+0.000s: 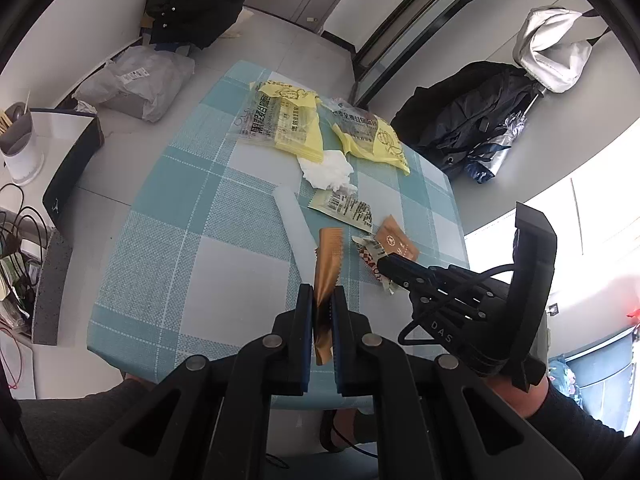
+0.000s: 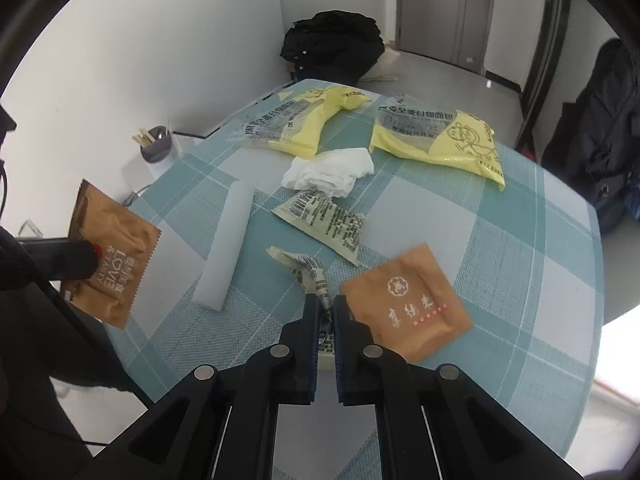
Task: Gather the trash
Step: 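Grasp the crumpled green-white wrapper with the right gripper while the left gripper holds the orange sachet, then carry the orange sachet and wrapper in both grippers over the white bin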
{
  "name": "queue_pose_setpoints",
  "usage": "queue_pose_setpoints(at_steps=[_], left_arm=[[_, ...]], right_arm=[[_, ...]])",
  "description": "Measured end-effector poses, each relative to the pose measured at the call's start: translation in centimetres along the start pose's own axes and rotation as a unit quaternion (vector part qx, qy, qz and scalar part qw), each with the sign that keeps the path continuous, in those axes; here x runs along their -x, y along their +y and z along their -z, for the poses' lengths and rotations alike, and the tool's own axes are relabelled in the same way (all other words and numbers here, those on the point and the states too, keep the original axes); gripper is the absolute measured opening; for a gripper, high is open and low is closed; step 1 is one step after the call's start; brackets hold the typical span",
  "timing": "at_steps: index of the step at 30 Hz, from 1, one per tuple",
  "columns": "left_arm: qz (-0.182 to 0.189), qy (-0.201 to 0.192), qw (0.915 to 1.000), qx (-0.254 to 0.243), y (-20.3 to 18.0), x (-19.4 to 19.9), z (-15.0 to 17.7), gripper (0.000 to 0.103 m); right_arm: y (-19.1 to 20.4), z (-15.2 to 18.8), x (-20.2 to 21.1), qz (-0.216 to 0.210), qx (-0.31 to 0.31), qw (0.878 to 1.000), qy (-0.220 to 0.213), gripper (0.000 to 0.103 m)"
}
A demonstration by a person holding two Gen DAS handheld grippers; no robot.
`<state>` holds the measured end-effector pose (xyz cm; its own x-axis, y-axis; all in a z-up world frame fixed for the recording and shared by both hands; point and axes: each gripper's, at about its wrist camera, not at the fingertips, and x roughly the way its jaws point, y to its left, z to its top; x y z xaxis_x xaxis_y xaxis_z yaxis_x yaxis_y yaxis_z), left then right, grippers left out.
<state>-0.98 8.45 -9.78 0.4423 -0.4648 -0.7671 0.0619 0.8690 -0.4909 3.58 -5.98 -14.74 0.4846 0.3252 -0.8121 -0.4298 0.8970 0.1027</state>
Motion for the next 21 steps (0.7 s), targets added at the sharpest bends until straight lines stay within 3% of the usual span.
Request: queue_pose_setpoints(at_steps=[10,21], left_arm=[[-0.003,-0.006,1.0,-0.007,-1.2,0.0,0.2,0.005],[-0.002,-0.014,0.9987,-0.049,-6.0,0.2,-0.1,0.005]], right_arm=[[-2.7,0.9,2.8,-0.044,-0.065,0.997,-0.019,0.005],[-5.8,1.1,10.8,-0.049,-0.078,0.991,-0.1,0.005]])
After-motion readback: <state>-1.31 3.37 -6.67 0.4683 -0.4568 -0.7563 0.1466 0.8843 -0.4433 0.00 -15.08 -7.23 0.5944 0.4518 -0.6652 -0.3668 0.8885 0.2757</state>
